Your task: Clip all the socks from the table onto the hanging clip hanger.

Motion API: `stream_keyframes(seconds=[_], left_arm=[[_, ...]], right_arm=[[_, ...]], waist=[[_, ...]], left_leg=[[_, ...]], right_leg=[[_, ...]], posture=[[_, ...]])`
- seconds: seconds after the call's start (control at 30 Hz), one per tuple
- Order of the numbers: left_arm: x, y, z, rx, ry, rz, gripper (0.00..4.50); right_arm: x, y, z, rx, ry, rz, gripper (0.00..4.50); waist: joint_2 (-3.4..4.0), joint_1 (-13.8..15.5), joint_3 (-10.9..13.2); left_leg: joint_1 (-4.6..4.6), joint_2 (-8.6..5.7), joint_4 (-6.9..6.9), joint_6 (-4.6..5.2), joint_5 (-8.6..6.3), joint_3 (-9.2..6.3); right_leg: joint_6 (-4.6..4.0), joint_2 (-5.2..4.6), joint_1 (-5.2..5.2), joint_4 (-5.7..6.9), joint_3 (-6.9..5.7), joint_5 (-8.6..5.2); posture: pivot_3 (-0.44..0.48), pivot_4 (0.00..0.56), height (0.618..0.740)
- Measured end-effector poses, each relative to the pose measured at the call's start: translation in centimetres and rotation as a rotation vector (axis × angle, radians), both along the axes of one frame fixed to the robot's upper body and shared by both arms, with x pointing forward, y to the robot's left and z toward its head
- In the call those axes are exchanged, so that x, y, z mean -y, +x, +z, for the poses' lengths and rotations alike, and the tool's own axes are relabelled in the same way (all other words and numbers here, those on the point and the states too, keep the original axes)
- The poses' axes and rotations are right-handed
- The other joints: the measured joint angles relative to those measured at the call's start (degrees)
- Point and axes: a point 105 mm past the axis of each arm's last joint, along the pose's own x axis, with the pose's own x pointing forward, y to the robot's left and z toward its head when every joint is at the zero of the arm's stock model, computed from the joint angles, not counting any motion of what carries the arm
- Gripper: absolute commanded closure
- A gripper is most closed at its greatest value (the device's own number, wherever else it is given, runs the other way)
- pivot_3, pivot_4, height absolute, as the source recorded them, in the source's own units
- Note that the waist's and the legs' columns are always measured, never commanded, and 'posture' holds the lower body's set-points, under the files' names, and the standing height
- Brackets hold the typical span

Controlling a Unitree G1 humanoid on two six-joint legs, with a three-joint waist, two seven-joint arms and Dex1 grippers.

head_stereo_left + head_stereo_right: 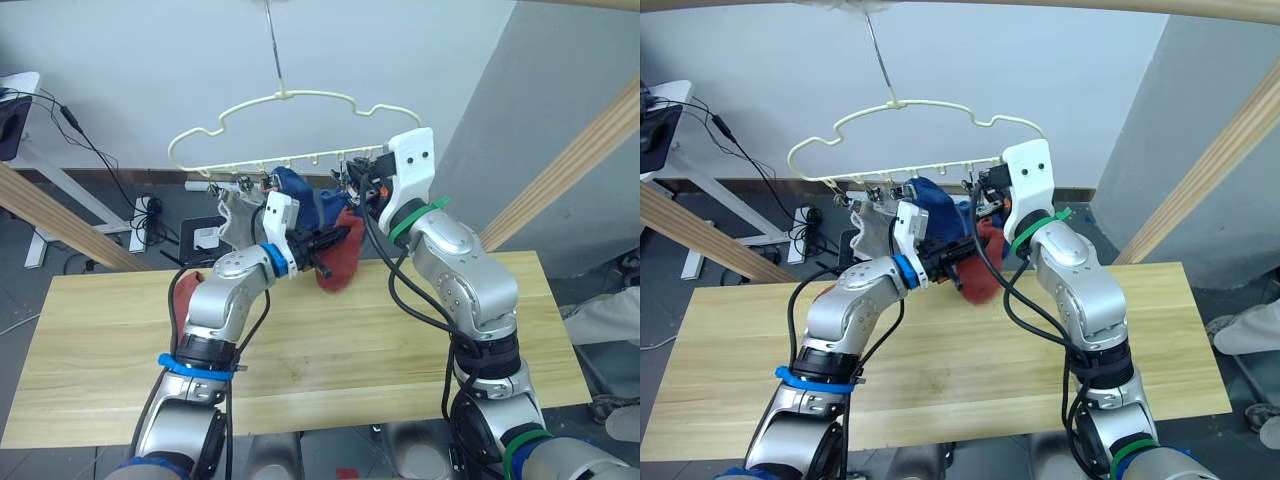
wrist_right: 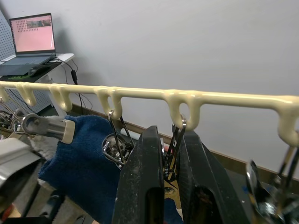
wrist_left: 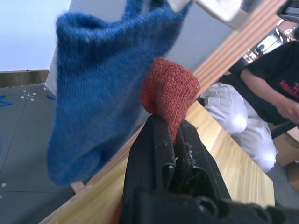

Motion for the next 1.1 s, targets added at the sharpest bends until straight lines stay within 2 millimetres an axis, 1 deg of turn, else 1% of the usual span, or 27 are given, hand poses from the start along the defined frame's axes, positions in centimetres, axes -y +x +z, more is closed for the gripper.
stream_keyframes(seconds=[0.13,0.27,0.43,0.53,0.7,0.83,1.1], left_arm=[[0.6,0.6,1.2,0.022,-0.026,-0.001,4.5],[0.9,0.8,1.6,0.031,-0.033,-0.007,4.5],[1.0,0.7,2.0,0.027,-0.051,-0.018,4.5],[0.7,0.7,2.3,0.02,-0.071,-0.015,4.5],[0.8,0.1,3.1,0.017,-0.104,-0.038,4.5],[0.8,-0.5,2.9,-0.01,-0.122,-0.06,4.5],[0.3,-0.6,2.2,-0.029,-0.105,-0.047,4.5]], right_arm=[[-0.1,0.0,0.0,-0.004,0.002,0.003,4.43],[-0.3,-0.1,-0.2,-0.016,0.003,0.009,4.43],[-0.2,-0.3,-0.2,-0.018,0.002,0.011,4.43],[-0.3,-0.3,-0.2,-0.018,0.001,0.013,4.43],[-0.2,-0.3,-0.3,-0.011,-0.01,0.013,4.43],[-0.2,-0.4,-0.4,-0.008,-0.014,0.016,4.43],[-0.3,-0.5,-0.5,0.001,-0.016,0.021,4.43]], waist=[[0.0,0.02,0.0],[0.0,-0.03,0.0],[0.0,-0.03,0.0],[0.0,-0.04,0.0],[0.0,-0.01,0.0],[0.0,-0.01,0.0],[0.0,0.01,0.0]], left_leg=[[-0.01,-0.01,0.01,0.0,0.0,0.02],[0.0,-0.01,0.01,0.0,0.0,0.01],[0.0,0.0,0.01,0.0,0.0,0.01],[0.0,0.0,0.01,-0.01,0.0,0.0],[0.0,0.0,0.01,-0.01,0.0,0.01],[0.0,0.01,0.0,-0.01,0.0,0.0],[0.0,0.0,0.01,-0.01,0.01,0.0]], right_leg=[[0.0,-0.01,0.0,-0.01,0.01,0.0],[0.0,-0.01,0.0,0.0,0.0,0.0],[0.0,0.0,0.0,0.01,0.01,0.0],[0.0,0.0,0.0,0.01,0.0,0.0],[0.0,0.0,0.0,0.0,0.01,0.0],[0.0,0.0,0.0,0.0,0.0,0.0],[0.0,0.0,0.0,0.0,0.01,0.0]], posture=[[-0.098,0.326,0.735],[-0.099,0.327,0.735],[-0.096,0.327,0.735],[-0.094,0.328,0.735],[-0.092,0.329,0.735],[-0.09,0.33,0.735],[-0.092,0.331,0.735]])
